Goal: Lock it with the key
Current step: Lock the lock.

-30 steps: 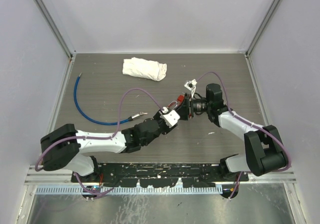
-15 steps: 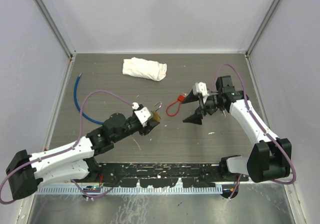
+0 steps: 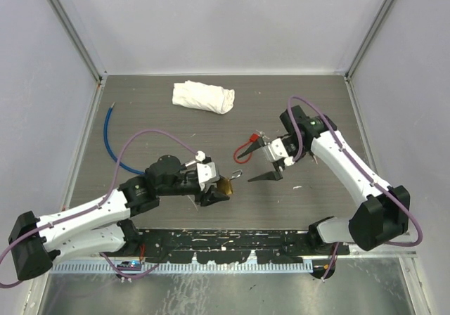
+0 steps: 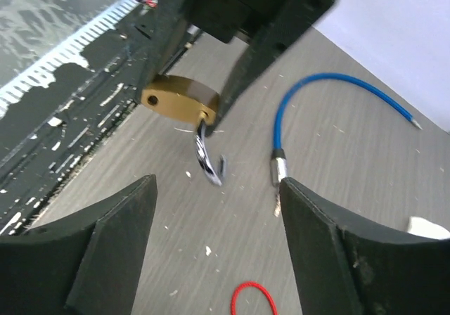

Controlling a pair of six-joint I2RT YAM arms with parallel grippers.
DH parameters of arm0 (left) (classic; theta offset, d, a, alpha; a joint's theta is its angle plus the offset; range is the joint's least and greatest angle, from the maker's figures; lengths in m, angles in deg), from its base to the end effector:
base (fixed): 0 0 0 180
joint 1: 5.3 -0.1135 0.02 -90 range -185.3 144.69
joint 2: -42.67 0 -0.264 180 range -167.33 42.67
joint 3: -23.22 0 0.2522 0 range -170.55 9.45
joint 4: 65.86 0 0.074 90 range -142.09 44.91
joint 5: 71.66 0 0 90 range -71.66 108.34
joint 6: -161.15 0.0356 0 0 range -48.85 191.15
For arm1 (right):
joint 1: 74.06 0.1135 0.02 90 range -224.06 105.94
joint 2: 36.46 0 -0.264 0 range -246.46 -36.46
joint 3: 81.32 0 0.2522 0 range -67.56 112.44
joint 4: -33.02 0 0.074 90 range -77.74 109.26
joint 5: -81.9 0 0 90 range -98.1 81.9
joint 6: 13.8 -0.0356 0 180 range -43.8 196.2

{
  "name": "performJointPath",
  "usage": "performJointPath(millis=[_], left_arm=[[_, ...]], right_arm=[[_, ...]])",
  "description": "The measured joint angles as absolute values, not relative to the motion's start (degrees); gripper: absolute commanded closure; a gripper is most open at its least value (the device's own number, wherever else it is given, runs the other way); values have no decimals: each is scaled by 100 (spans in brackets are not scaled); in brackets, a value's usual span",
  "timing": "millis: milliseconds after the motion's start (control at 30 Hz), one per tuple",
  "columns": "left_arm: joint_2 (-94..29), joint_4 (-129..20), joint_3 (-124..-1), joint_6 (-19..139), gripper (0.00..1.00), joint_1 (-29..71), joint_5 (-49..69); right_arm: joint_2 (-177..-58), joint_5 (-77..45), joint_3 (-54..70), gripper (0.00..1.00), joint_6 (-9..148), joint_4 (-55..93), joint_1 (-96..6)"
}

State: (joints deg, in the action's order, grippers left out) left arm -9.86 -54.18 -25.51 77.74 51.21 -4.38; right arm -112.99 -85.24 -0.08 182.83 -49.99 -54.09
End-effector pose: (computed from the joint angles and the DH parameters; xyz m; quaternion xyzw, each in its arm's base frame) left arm 0.1066 -0.1861 0.2778 0.5099 0.6026 -0.3926 0.4720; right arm 0.2010 0.1100 0.3107 -0.7234 0.2927 0.3965 0.4836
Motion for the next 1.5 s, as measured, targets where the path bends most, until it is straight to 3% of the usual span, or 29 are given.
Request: performJointPath(millis=[167,333,567,600,800,867,900,1200,1500], left_arm=[[-1242,-5418,-2798,7758,100,5121,-768],[-1449,-5423,-2894,7754,100,5121,-978],[-1486,-5438,-2896,7691,99,5101,-989],[-1486,-5438,-2896,7667,95,5088,-987],[-1486,-5562,-2889,7479,23,5092,-821],[-1410,-5709,-2809,7343,5,5099,-716],[-1318,-5812,-2728,7258,1,5099,-648],[-387,-6797,-1637,6241,1,5094,-150],[-1200,-7438,-1628,6139,22,5094,-125]], right_arm=[[-11314,-8291,-6,39,18130,-5010,-5031],[-11286,-8074,-76,59,17760,-4672,-4876],[-11212,-7880,-222,98,17413,-4512,-4657],[-11190,-7862,-240,99,17352,-4499,-4646],[-11096,-7773,-198,99,16407,-4315,-4644],[-11063,-7617,-137,99,16038,-4287,-4642],[-11030,-7563,-135,99,15931,-4304,-4640],[-10639,-7049,-176,99,15465,-4606,-4640],[-10551,-6817,-749,99,14652,-4254,-4642]])
